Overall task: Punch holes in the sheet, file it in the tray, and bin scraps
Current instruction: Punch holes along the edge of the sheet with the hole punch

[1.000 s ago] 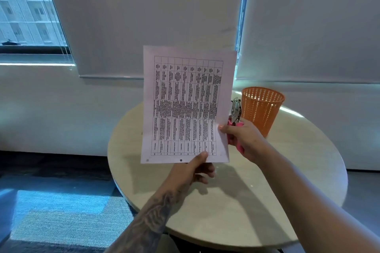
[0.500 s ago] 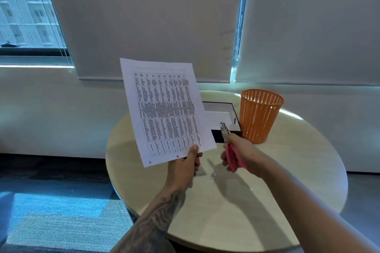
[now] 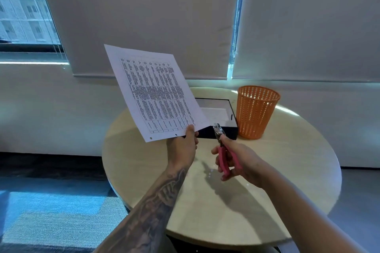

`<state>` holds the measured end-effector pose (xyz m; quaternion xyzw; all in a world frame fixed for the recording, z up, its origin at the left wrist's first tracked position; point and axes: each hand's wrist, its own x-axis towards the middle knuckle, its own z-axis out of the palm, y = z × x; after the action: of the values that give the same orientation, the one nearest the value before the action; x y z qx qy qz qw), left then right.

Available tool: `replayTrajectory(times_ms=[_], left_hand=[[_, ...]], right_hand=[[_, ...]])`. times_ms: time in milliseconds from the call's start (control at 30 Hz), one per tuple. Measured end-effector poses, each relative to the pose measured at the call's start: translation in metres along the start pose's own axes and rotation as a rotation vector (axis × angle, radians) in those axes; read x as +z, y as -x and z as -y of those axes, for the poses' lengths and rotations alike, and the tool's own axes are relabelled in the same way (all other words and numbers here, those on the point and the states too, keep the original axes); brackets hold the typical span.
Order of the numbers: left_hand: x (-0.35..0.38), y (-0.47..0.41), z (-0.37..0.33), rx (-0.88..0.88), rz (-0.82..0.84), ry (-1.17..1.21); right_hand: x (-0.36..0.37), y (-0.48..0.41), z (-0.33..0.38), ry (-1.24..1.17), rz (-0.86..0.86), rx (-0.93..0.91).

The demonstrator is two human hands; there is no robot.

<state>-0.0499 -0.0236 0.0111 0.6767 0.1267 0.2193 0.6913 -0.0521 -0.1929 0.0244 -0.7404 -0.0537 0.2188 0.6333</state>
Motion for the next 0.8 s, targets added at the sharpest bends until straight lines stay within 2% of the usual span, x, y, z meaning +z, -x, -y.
replayTrajectory(times_ms=[267, 800], left_hand=[[0.008, 0.003, -0.005, 0.011, 0.013, 0.007], [0.009, 0.009, 0.003, 0.009, 0.069, -0.010]], right_hand=[[0.003, -0.002, -0.007, 0.119, -0.006, -0.061], [0.011, 0.002, -0.003, 0.181, -0.052, -0.094]])
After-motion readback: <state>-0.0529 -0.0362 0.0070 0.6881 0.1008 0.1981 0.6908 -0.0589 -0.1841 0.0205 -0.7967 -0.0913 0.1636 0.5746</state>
